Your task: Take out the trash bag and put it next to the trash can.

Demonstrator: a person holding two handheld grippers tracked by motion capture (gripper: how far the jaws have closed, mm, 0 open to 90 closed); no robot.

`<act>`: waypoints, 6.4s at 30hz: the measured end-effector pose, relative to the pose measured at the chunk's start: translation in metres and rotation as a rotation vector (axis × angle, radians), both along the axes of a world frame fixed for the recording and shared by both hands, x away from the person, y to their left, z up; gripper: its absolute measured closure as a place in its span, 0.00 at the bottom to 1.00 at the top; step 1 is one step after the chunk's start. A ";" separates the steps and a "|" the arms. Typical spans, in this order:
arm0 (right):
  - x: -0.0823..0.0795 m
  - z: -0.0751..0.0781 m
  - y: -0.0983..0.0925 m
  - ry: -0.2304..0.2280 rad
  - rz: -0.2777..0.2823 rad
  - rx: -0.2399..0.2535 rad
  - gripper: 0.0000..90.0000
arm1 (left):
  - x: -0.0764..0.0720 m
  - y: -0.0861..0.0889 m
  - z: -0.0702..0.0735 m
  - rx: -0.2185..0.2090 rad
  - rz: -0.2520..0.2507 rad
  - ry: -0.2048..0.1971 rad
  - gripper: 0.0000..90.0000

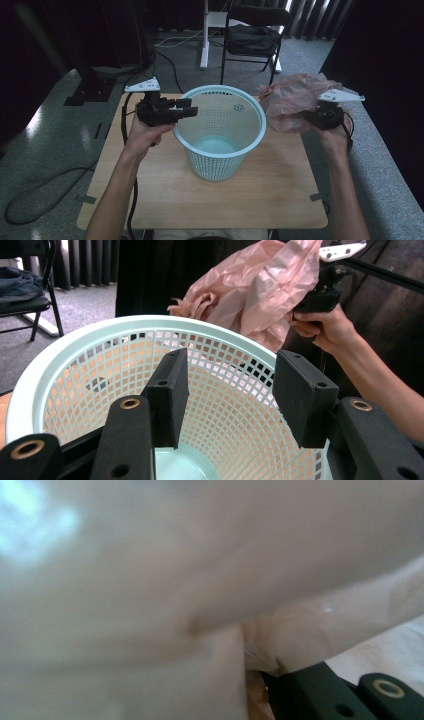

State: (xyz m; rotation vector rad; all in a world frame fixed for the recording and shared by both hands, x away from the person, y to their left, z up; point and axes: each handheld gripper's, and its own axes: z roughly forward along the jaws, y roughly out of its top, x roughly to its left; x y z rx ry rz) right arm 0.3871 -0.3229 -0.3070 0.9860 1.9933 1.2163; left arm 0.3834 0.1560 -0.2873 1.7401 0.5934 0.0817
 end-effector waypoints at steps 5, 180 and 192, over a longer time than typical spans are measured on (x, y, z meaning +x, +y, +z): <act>0.003 -0.007 0.000 0.020 0.004 0.009 0.95 | 0.000 0.000 0.000 -0.002 0.001 -0.004 0.54; -0.018 -0.019 0.009 0.169 0.154 -0.045 0.41 | 0.001 -0.006 -0.006 0.014 -0.016 -0.007 0.52; -0.024 -0.017 0.020 0.104 0.166 -0.016 0.41 | 0.000 -0.003 -0.007 0.003 -0.010 -0.008 0.52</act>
